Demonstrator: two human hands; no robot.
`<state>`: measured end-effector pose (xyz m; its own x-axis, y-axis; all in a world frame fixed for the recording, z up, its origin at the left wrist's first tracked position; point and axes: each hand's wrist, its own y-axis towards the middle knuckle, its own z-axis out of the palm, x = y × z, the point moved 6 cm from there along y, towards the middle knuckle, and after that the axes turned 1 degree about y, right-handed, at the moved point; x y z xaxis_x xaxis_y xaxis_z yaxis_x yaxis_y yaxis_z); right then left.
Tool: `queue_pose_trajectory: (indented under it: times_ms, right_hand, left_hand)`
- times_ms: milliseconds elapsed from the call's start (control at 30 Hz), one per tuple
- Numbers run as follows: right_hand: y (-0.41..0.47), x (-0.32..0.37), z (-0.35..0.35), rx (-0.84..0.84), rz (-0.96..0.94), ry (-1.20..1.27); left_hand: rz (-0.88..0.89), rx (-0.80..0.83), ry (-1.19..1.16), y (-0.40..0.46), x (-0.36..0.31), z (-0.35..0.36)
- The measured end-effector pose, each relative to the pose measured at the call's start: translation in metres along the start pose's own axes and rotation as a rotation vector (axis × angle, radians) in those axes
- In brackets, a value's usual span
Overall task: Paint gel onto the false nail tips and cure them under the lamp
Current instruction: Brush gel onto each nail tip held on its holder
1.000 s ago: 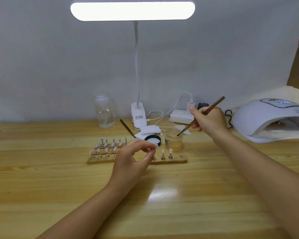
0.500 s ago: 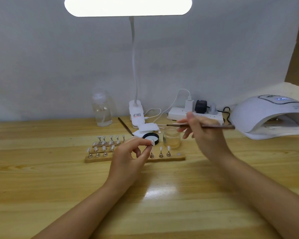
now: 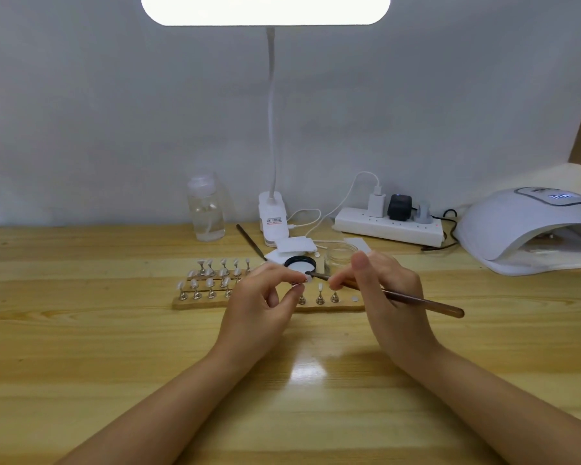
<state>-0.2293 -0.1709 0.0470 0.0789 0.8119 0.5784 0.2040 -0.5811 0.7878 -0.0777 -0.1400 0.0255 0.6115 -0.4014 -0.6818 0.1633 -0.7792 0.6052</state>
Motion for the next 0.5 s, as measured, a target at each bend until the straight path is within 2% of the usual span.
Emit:
queue_pose_trajectory:
  times_ms: [333, 500]
  right_hand:
    - [0.0009, -0.0016, -0.0031, -0.022, -0.012, 0.069]
    - [-0.001, -0.0069, -0.0008, 0.005, 0.072, 0.143]
  left_hand:
    - [-0.041, 0.012, -0.063, 0.0002, -0.001, 0.0009]
    - [-0.057, 0.014, -0.076, -0.0001, 0.0, 0.0013]
